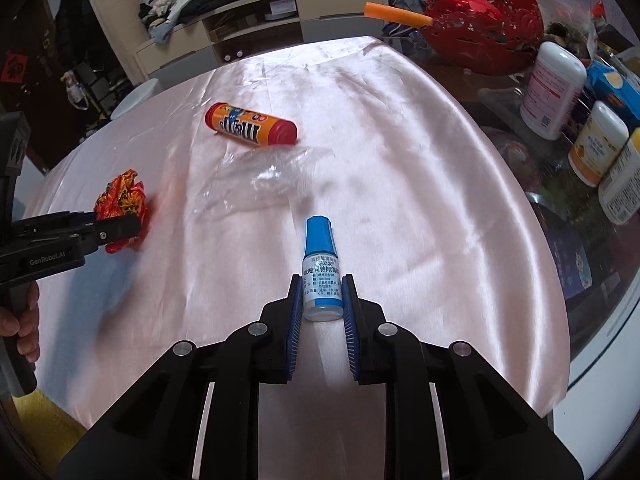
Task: Collect trash
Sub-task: 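Grasp the orange candy wrapper with the left tool while the right tool grasps the eye-drop bottle, then lower the wrapper and bottle into the black bin and open both tools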
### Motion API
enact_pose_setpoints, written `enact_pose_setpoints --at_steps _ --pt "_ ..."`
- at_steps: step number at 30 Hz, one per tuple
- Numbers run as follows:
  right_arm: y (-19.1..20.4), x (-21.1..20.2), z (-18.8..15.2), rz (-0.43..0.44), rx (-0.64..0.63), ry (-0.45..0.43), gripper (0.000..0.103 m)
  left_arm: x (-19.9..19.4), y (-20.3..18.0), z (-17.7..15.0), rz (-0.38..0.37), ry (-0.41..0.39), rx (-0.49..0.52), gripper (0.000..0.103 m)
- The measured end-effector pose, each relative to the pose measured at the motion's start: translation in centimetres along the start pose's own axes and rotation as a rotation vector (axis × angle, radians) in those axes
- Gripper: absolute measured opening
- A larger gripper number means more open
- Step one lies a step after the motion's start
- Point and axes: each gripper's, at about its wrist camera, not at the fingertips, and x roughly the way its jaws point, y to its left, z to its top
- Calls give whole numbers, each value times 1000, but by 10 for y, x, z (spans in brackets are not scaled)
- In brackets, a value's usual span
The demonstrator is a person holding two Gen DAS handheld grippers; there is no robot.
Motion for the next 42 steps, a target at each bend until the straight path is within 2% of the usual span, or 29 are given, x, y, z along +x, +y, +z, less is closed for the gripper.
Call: enact_pose_setpoints --at_steps 13,19,24,32,36,42 --pt "6 -57 -80 19 58 4 21 -61 -53 -93 -72 -11 77 40" --pt "1 -80 -118 24 93 9 21 -72 -76 -133 -127 9 107 40" --pt "-3 -86 -151 23 131 35 21 -68 -89 -163 -141 41 135 40" --pt "1 -79 -180 38 169 77 21 -47 -105 -206 -178 118 157 40" --pt "4 -70 -191 50 188 104 21 -27 -109 -224 -144 151 177 40" --pt "6 -50 -205 62 212 143 21 -4 -109 -233 -99 191 176 40"
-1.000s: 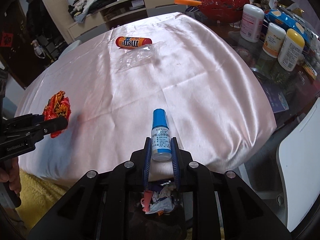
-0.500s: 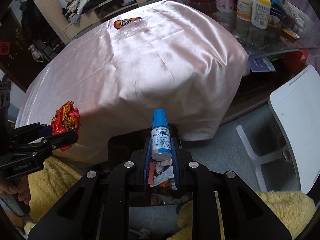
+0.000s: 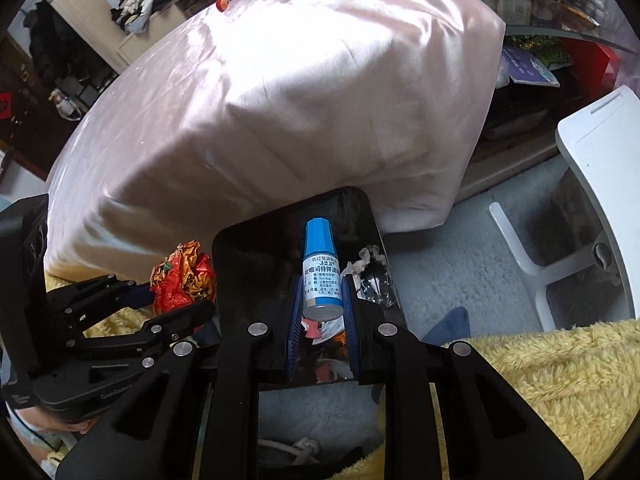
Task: Collect trash
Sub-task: 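Lower the wrapper and bottle into the black bin and open both tools, then move both open tools back over the table toward the M&M's tube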
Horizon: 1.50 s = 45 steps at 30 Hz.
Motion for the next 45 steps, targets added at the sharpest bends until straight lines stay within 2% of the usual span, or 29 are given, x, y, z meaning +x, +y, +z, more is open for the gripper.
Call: enact_pose_setpoints --at_steps 9,14,15,16,18,20,24,25,35,45 --pt "-1 13 4 10 20 25 22 7 1 3 -14 31 8 41" --pt "2 12 7 -7 1 17 23 8 3 4 -10 40 0 46" --pt "3 12 7 -13 -3 13 26 7 2 4 -5 39 1 47" --pt "3 10 8 -19 -5 7 39 5 2 5 -1 35 2 54" --pt "1 5 10 -31 -1 -15 55 -1 2 4 12 18 9 64" --pt "-2 -1 14 -44 2 -36 60 -10 1 5 20 -5 16 76" --pt "-8 -20 24 -65 13 -87 86 -35 4 10 20 -57 18 91" --pt "-10 -26 26 -60 15 -102 89 -40 5 12 23 -70 16 95" --pt "-12 -64 75 -48 12 -214 93 -94 38 47 66 -180 -25 95" --pt "19 -44 142 -23 -75 -242 93 -106 96 95 159 -218 -114 95"
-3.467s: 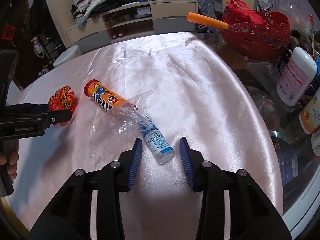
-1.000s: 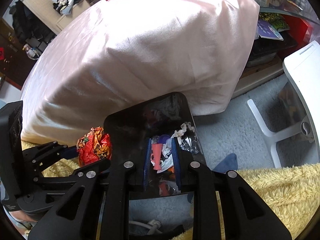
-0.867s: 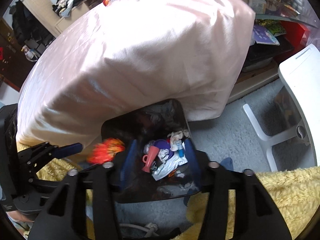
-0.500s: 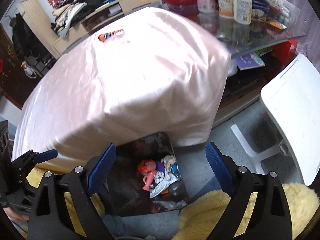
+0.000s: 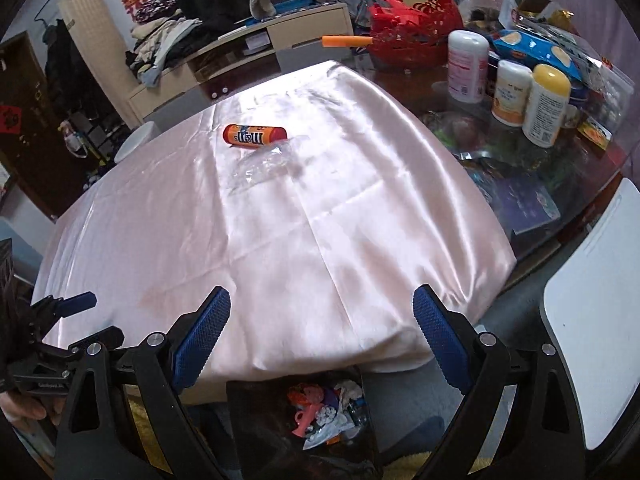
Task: Collect trash
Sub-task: 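Move both open tools back over the table toward the M&M's tube, then grasp the clear plastic bag with the right tool while the left tool grasps the orange M&M's tube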
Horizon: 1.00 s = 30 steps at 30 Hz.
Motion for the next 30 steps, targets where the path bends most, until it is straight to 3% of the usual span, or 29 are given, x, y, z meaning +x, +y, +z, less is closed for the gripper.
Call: enact_pose_setpoints --at_steps 6,16,24,26,28,30 --pt "19 28 38 26 -34 1 93 13 17 33 27 -14 -12 95" --pt "29 85 93 60 -29 14 93 37 19 71 12 -22 0 95" --pt "33 130 112 79 -24 61 92 55 16 97 8 -24 9 95" --pt "35 136 113 99 -31 67 86 58 14 104 8 -26 10 95" --pt "37 136 114 139 -41 69 64 62 12 110 7 -27 11 95" --pt "40 134 114 141 -62 71 59 65 10 117 8 -28 14 95"
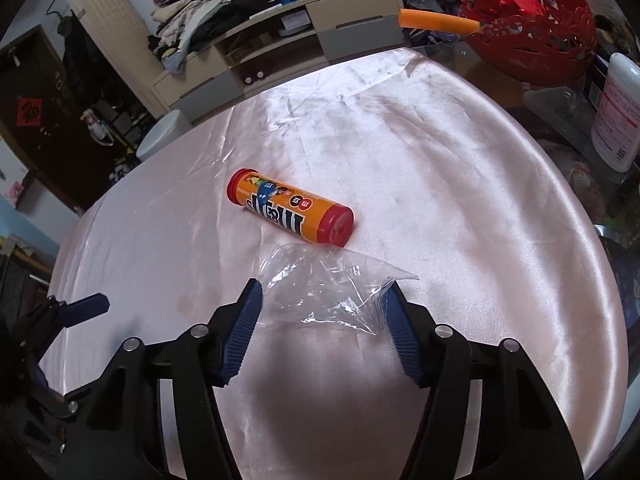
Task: Collect trash
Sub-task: 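Grasp the clear plastic bag with the right tool while the left tool grasps the orange M&M's tube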
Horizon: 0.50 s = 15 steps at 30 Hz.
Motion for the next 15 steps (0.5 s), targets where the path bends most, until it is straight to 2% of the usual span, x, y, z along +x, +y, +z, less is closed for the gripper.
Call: enact_pose_setpoints --at_steps 8,10,15 --pt "-18 -22 -7 -39 -27 -4 45 15 -14 22 -15 -1 12 95" --pt "-28 -31 -9 -60 -22 -18 27 21 -18 28 -27 4 5 95" --pt "-55 -50 -10 -126 -22 -36 23 36 -36 47 -75 11 -11 95"
